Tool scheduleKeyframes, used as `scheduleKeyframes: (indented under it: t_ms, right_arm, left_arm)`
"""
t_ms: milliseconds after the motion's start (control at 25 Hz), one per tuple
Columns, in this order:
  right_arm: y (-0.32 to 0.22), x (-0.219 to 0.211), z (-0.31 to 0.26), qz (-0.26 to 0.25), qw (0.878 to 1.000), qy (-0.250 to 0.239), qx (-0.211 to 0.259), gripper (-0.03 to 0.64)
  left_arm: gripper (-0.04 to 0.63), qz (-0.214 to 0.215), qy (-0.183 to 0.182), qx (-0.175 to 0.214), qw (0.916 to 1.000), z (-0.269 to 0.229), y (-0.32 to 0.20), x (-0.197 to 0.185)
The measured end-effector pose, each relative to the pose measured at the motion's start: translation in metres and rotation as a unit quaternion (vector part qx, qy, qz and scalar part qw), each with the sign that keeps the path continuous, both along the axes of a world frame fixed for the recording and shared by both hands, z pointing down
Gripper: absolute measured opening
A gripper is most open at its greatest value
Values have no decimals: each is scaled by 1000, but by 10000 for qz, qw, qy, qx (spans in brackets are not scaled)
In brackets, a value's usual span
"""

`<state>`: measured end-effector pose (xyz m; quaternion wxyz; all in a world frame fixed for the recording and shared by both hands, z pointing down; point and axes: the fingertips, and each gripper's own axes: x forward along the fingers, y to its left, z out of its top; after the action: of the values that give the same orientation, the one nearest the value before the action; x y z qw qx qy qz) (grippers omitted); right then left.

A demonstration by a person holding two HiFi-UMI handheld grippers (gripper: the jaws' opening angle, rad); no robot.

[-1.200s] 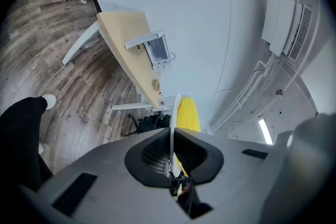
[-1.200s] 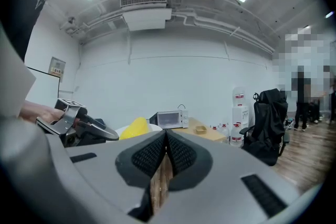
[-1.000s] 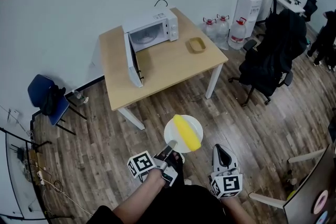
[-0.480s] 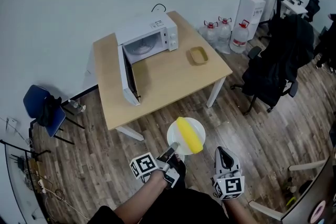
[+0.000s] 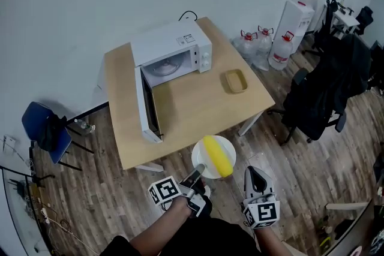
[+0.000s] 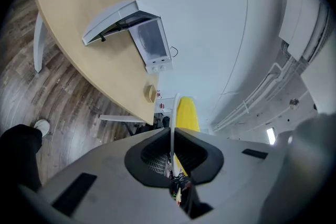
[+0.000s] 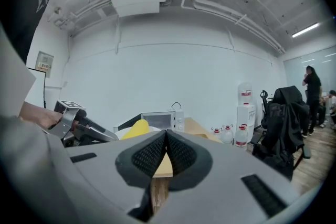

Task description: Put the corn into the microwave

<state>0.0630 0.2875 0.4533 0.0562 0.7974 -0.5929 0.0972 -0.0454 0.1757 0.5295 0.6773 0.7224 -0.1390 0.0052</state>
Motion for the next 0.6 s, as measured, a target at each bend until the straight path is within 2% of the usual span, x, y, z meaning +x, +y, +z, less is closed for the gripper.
scheduleKeyframes:
  t_ms: [240, 400, 600]
  right_arm:
    - [-59, 14, -6, -104, 9999, -84, 34, 60]
    - [-90, 23, -11, -40, 9999, -53, 143, 60]
    - [-116, 22, -7, -186, 9997, -76, 108, 60]
  left_arm:
    - [18, -60, 94, -54, 9999, -5, -48, 16]
    - [18, -111, 32, 28, 9999, -5, -79, 21]
    - [18, -349, 72, -105, 9993, -1, -104, 19]
